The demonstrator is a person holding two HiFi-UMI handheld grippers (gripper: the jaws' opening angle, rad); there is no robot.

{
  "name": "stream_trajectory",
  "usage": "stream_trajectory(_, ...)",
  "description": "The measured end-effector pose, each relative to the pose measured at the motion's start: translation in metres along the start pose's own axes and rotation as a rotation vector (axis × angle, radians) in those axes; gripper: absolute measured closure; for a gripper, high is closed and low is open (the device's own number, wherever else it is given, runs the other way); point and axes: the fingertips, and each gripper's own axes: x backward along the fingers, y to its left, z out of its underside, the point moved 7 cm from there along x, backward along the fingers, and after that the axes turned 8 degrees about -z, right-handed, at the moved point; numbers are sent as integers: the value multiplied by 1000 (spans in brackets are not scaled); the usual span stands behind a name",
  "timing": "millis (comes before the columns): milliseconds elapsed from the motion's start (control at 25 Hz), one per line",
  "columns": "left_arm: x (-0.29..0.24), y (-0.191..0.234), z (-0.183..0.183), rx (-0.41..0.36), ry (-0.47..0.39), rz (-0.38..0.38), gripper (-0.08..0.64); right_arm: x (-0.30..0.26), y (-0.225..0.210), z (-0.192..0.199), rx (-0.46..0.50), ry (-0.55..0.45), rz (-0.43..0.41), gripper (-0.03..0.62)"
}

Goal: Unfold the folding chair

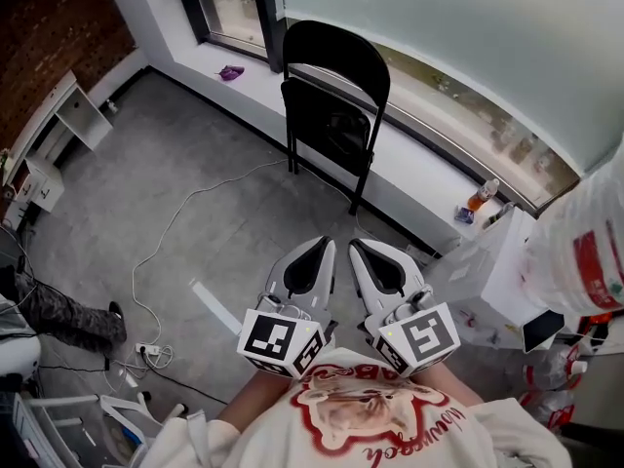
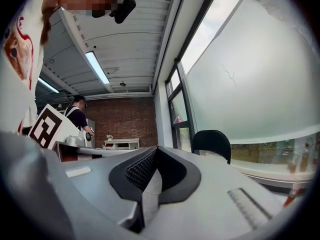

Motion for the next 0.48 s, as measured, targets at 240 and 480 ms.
stream_trajectory(240,-77,51,-30,-31,15,60,560,-77,-53,-16,-10,-32,59,569)
stream_trajectory(480,-132,100,-43,-27,33,95,560,-143,-86,-25,-20,-46,94,569)
